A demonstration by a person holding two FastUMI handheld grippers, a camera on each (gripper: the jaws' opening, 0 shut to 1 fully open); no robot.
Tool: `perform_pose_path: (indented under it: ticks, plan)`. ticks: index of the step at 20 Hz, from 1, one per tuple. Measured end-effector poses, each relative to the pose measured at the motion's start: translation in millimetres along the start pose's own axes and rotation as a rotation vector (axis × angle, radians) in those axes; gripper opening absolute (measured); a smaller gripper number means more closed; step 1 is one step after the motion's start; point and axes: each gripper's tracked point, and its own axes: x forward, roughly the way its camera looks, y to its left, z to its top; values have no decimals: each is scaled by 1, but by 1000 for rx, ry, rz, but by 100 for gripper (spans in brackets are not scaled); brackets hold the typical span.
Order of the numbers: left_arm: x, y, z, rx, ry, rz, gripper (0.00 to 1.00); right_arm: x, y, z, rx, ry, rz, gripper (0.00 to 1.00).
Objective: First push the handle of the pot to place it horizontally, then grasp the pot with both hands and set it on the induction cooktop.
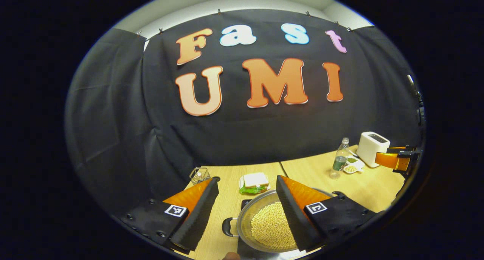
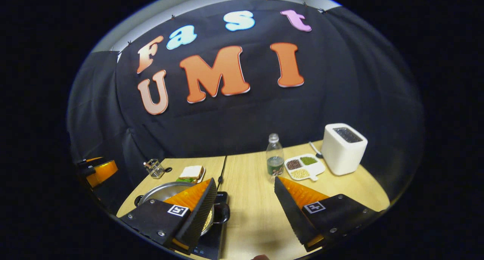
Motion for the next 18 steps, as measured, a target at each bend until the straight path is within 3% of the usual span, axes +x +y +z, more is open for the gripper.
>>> perform_pose_path:
  ticks: [3,4,5,7,12,18]
  plan:
    - [-18,-10,42,-34,-95,-18,98,-38,-22,46,-28,-111,-21,95]
    - [-22,-9,54,-43,-128,-5,92,-50,-27,59,-36,-142,-24,95]
    - [-27,-7,66,-56,-159,5,98,-62,-32,70,-45,-166,-28,95]
    - [-42,-10,90,-97,-207,0,100,-85,-42,87,-64,-201,-34,95]
    - [-88,0,138,-205,-315,0,100,-127,-57,115,-86,-287,-50,95]
    - [-122,7,166,-245,-386,-16,98,-161,-61,132,-120,-344,-46,95]
